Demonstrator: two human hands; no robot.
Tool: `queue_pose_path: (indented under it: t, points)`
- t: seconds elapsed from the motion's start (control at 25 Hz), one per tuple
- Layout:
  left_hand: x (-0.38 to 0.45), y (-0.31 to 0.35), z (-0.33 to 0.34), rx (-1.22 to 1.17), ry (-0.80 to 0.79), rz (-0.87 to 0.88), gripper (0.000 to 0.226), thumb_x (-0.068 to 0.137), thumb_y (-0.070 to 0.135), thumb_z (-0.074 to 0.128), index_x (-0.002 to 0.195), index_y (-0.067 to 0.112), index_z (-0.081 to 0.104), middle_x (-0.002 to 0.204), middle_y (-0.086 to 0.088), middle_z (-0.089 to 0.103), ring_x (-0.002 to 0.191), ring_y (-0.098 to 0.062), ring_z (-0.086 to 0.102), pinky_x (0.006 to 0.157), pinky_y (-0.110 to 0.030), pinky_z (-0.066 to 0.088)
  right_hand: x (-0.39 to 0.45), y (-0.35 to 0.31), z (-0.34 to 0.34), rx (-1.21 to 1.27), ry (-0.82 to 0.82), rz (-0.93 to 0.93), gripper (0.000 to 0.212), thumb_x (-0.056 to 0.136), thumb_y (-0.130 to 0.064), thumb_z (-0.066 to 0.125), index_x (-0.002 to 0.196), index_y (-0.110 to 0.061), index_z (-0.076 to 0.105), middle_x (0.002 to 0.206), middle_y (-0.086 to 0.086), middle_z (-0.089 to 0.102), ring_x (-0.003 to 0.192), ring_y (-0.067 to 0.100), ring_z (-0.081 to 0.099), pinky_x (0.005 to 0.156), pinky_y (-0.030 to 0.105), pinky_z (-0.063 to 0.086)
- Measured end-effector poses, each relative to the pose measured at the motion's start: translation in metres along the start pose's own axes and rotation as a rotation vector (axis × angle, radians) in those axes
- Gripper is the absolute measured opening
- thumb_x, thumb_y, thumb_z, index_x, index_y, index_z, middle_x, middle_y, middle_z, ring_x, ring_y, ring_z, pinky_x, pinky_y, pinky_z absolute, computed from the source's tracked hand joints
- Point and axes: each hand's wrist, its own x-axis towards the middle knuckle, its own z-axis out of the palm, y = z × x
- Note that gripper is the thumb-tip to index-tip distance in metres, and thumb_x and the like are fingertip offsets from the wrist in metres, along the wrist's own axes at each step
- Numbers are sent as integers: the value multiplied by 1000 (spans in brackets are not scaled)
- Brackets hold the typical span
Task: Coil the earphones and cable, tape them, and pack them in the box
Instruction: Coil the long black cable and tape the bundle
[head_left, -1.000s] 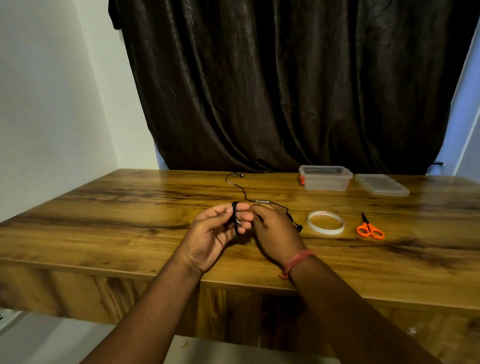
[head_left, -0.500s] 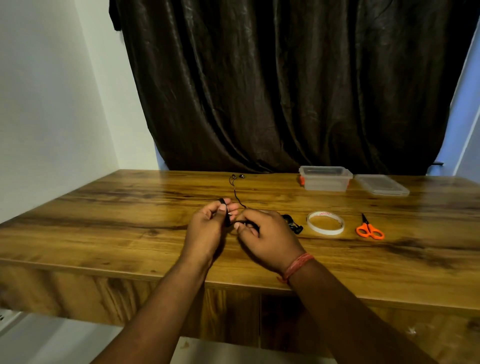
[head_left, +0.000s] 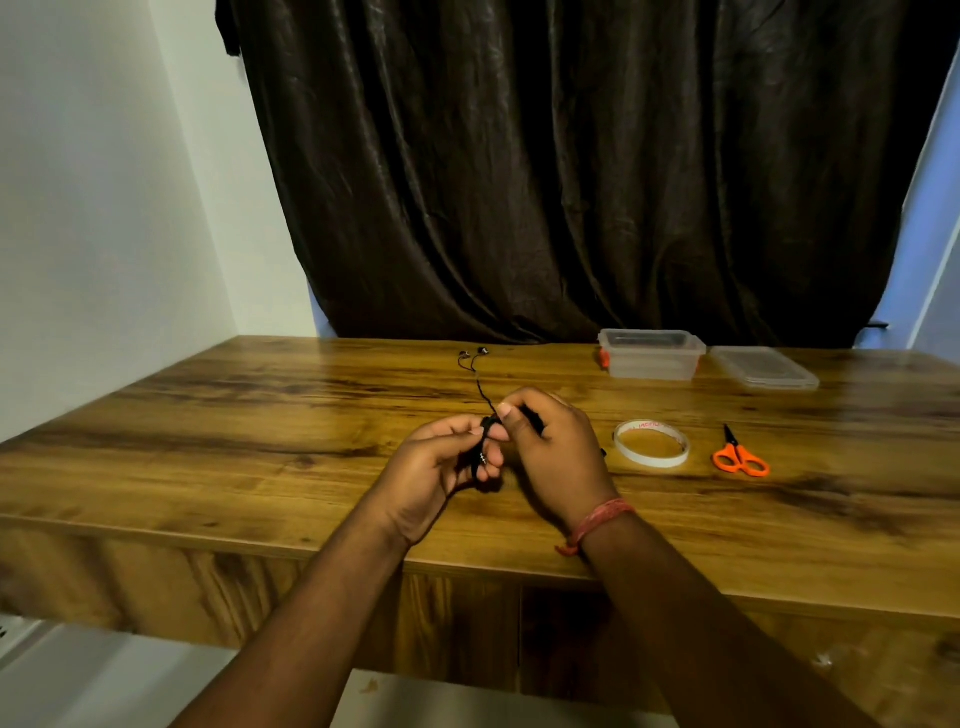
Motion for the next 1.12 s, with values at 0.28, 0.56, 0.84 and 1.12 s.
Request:
queue_pose_path:
  t: [0.28,0.56,0.84,1.12]
  points:
    - [-6,7,-3,-315,12,101,20,89,10,54,97,2,71,80,-13,66,72,-19,64,65,-24,54,-4,3,7,-124,-272,-16,18,101,-25,49,99,-19,66,94,-1,68,86,16,60,76,40,51]
    - [3,8,-7,-327,318,246,26,100,3,39,112,1,62,101,-15,74,97,-21,72,79,-24,58,-11,-13,8,-261,-424,-178,13,97,-35,53,85,-30,52,80,-9,56,74,15,55,66,37,48]
    - [15,-14,-5,53,379,97,23,98,14,52,95,16,74,102,-19,73,102,-39,67,94,-49,51,-7,-9,3,-154,-190,-171,7,91,-26,61,93,-24,68,87,-21,52,82,-3,51,71,25,45]
    - [6,-5,5,155,171,-34,35,95,5,39,75,2,68,61,-13,60,55,-23,55,52,-25,43,-1,-2,3,-127,-22,-132,10,93,-11,62,91,-19,67,93,-10,54,90,9,53,74,26,46]
